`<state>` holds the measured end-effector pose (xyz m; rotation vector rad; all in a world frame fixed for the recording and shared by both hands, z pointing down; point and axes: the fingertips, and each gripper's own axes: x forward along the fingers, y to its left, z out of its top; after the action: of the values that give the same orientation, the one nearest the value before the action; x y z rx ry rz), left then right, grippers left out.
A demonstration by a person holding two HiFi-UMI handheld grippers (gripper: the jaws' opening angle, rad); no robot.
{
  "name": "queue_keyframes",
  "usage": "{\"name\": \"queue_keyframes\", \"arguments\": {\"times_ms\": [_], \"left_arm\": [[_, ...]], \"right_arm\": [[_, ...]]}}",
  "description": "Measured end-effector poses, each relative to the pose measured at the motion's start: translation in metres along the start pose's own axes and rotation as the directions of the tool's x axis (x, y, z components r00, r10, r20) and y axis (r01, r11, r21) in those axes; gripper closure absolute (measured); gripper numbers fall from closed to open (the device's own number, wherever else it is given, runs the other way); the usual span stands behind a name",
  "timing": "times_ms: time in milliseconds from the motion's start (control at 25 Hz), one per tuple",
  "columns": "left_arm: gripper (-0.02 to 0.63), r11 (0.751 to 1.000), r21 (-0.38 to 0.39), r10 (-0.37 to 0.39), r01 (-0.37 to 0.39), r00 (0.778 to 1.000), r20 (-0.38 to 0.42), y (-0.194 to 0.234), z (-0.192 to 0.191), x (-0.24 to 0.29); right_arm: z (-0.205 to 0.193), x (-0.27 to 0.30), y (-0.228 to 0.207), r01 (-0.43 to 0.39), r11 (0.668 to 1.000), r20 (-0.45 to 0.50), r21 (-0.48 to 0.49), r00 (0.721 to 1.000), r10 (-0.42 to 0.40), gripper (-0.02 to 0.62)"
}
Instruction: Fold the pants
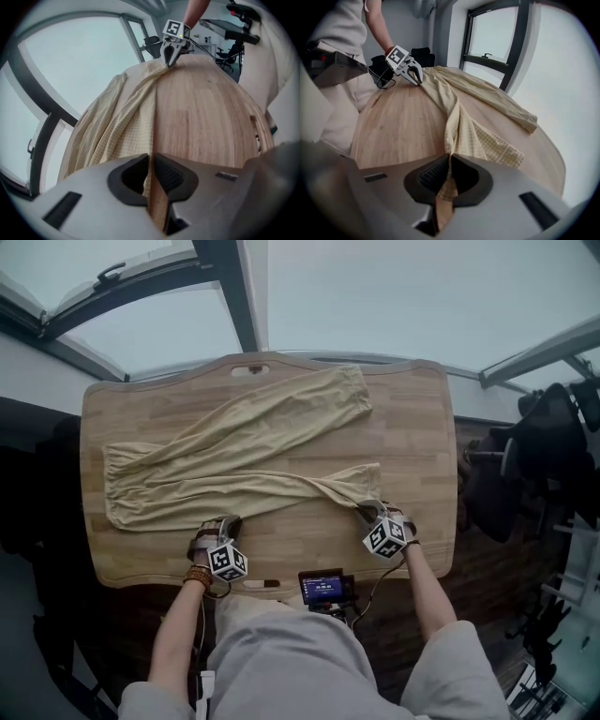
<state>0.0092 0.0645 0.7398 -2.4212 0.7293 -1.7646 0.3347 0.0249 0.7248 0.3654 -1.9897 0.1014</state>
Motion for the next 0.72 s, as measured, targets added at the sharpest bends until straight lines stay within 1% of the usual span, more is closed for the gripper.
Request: {"name": "queue_keyframes", "arguments": {"times_ms": [40,80,120,160,200,240,280,320,360,400,440,480,520,560,600,640,720], "left_arm": [[0.576,1.0,-0.004,0.005,-0.005,1.0,-0.008,-0.002,-0.001,0.0],[0.593,1.0,-0.025,0.009,-0.009,1.0,-0.014,-0.002,-0.002,0.0],[0.594,0.999,-0.053,0.009,-0.01,1.0,-0.017,-0.003,-0.004,-0.001],[0.595,0.997,-0.076,0.006,-0.007,1.0,-0.016,-0.004,-0.005,-0.004],[0.595,0.996,-0.087,-0.002,0.001,1.0,-0.01,-0.006,-0.005,-0.007],[0.597,0.996,-0.087,-0.011,0.011,1.0,0.001,-0.008,-0.006,-0.011],[0.597,0.997,-0.08,-0.018,0.02,1.0,0.014,-0.011,-0.006,-0.015],[0.597,0.997,-0.071,-0.022,0.024,0.999,0.029,-0.014,-0.007,-0.021],[0.597,0.998,-0.063,-0.023,0.025,0.999,0.045,-0.016,-0.009,-0.027],[0.597,0.998,-0.057,-0.021,0.025,0.998,0.063,-0.02,-0.01,-0.034],[0.597,0.999,-0.049,-0.017,0.021,0.997,0.079,-0.023,-0.01,-0.041],[0.597,0.999,-0.041,-0.009,0.012,0.996,0.09,-0.026,-0.009,-0.046],[0.595,0.999,-0.032,0.001,0.003,0.995,0.096,-0.028,-0.008,-0.05],[0.595,1.0,-0.025,0.008,-0.006,0.995,0.099,-0.03,-0.007,-0.054],[0.594,1.0,-0.021,0.014,-0.012,0.995,0.098,-0.032,-0.007,-0.056],[0.594,1.0,-0.02,0.02,-0.018,0.995,0.095,-0.033,-0.009,-0.058],[0.594,0.999,-0.028,0.032,-0.03,0.996,0.083,-0.033,-0.014,-0.061]], "right_arm": [[0.001,-0.005,0.001,-0.031,0.999,-0.001,0.006,1.0,0.031,0.577],[0.005,-0.013,0.004,-0.09,0.996,0.007,0.015,0.996,0.09,0.579],[0.01,-0.024,0.009,-0.172,0.984,0.025,0.034,0.985,0.172,0.58],[0.017,-0.039,0.014,-0.271,0.96,0.055,0.072,0.962,0.267,0.58],[0.024,-0.058,0.017,-0.376,0.918,0.101,0.13,0.926,0.365,0.58],[0.032,-0.076,0.014,-0.472,0.859,0.162,0.197,0.88,0.446,0.58],[0.039,-0.091,0.003,-0.535,0.805,0.228,0.259,0.843,0.487,0.58],[0.046,-0.1,-0.018,-0.544,0.781,0.284,0.306,0.835,0.471,0.58],[0.049,-0.102,-0.047,-0.494,0.798,0.318,0.346,0.861,0.396,0.58],[0.046,-0.098,-0.081,-0.392,0.834,0.325,0.389,0.905,0.274,0.578],[0.038,-0.093,-0.116,-0.259,0.862,0.303,0.437,0.944,0.13,0.565],[0.026,-0.089,-0.144,-0.125,0.867,0.263,0.482,0.965,-0.007,0.558],[0.014,-0.086,-0.164,-0.02,0.855,0.22,0.518,0.969,-0.11,0.557],[0.002,-0.084,-0.172,0.043,0.836,0.184,0.547,0.968,-0.17,0.542],[-0.007,-0.081,-0.169,0.068,0.817,0.159,0.572,0.968,-0.192,0.522],[-0.015,-0.077,-0.159,0.063,0.801,0.147,0.596,0.972,-0.186,0.514],[-0.028,-0.064,-0.125,0.015,0.767,0.145,0.641,0.98,-0.14,0.491]]}}
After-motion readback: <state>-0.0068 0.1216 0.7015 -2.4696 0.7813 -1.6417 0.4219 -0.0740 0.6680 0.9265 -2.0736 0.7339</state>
